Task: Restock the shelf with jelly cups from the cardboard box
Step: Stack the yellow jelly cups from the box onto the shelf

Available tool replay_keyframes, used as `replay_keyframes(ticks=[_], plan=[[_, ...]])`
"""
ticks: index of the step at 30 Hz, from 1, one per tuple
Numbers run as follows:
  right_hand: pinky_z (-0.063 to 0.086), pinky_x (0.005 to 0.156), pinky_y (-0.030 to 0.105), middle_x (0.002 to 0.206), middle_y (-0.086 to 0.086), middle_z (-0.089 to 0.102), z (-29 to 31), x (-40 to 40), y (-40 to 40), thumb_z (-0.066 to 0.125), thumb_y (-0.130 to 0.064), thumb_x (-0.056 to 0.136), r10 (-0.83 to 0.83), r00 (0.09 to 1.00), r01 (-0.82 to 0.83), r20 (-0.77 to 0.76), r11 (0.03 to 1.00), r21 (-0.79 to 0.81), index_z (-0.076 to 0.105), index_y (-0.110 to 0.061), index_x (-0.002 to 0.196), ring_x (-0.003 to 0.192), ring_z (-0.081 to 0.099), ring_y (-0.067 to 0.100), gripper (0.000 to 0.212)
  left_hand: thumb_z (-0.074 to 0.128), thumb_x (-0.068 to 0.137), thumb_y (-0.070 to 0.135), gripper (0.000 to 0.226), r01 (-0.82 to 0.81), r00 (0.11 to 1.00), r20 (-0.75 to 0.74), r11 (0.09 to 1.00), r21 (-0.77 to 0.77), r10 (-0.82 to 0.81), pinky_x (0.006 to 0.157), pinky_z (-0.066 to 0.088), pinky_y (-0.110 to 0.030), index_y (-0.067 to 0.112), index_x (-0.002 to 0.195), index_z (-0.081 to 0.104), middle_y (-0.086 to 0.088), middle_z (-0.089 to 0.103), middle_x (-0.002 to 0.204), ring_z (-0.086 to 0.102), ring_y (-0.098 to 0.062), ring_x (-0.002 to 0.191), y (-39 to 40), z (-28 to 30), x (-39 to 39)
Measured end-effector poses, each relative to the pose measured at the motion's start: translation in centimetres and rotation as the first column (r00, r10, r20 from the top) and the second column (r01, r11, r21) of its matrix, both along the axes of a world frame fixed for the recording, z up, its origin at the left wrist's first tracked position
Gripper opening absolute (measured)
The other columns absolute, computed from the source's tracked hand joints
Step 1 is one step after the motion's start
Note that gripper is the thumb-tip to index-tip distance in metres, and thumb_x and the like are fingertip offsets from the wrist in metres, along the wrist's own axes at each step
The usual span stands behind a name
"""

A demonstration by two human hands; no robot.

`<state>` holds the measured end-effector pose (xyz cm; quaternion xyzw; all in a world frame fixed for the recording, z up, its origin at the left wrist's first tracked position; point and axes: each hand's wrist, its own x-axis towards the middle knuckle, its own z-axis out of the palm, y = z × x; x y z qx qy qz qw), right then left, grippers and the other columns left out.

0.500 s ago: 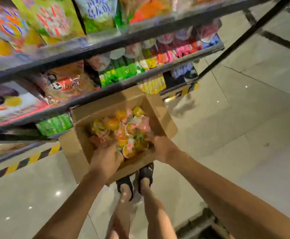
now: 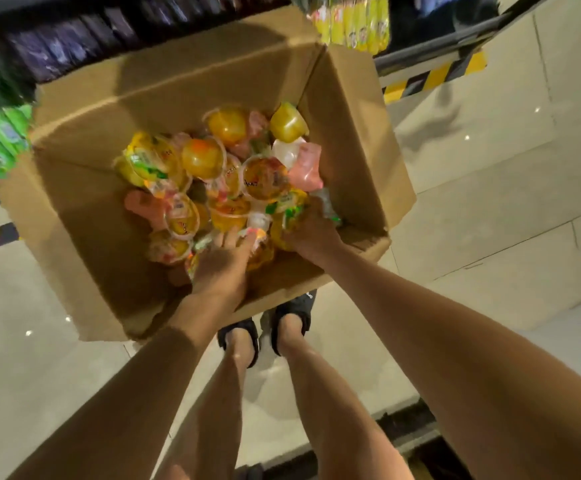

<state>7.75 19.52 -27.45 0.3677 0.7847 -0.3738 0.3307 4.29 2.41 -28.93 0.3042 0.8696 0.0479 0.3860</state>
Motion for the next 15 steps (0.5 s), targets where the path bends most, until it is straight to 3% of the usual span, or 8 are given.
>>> replay_keyframes(ticks=[1,3,6,11,15], plan=[[0.031,0.115,0.041,0.149,0.012,0.034,-1.3,0.0,-0.2,0.062,-0.049,0.087,-0.024,1.0,0.024,-0.018,1.0,-0.006,0.019,-0.012,0.149,0.139,0.034,0.03,0.085,0.052,0.088,-0.005,0.08,0.051,0.998,-0.026,0.998,-0.026,-0.052,0.112,0.032,-0.045,0.032,0.152,0.021,-0.009,0.018,0.159,0.023,-0.032,0.143,0.1,-0.8,0.0],[0.036,0.112,0.044,0.145,0.012,0.042,-2.5,-0.4,-0.5,0.06,-0.053,0.087,-0.118,0.993,0.118,0.005,0.992,-0.051,0.028,-0.011,0.147,0.135,0.043,0.031,0.08,0.053,0.09,0.0,0.08,0.155,0.984,-0.082,0.988,-0.027,-0.156,0.114,0.027,-0.043,0.032,0.153,0.016,-0.006,0.005,0.162,0.013,-0.03,0.146,0.1,-2.3,-0.1],[0.032,0.115,0.041,0.151,0.013,0.036,-3.6,-0.5,-0.5,0.063,-0.048,0.091,-0.207,0.977,0.21,0.058,0.976,-0.065,0.022,-0.006,0.151,0.139,0.038,0.032,0.084,0.052,0.096,0.012,0.066,0.16,0.984,-0.066,0.985,-0.07,-0.164,0.112,0.028,-0.043,0.027,0.152,0.022,-0.009,0.005,0.162,0.015,-0.031,0.145,0.6,-2.9,0.0],[0.03,0.112,0.035,0.153,0.011,0.033,-4.3,-0.3,-0.6,0.062,-0.043,0.094,-0.26,0.965,0.26,0.024,0.966,-0.003,0.015,-0.009,0.152,0.141,0.033,0.03,0.083,0.06,0.087,0.001,0.079,0.204,0.976,-0.033,0.963,-0.178,-0.213,0.103,0.039,-0.041,0.025,0.15,0.02,-0.012,-0.006,0.16,0.019,-0.034,0.141,2.3,-1.7,-0.2],[0.032,0.111,0.037,0.15,0.011,0.034,-4.6,-0.5,-0.6,0.067,-0.042,0.09,-0.308,0.951,0.309,-0.011,0.951,0.02,0.016,-0.013,0.152,0.14,0.034,0.031,0.085,0.059,0.09,0.005,0.075,0.29,0.944,-0.083,0.925,-0.246,-0.319,0.097,0.045,-0.032,0.022,0.151,0.02,-0.02,0.001,0.159,0.028,-0.032,0.138,3.4,-1.5,-0.3]])
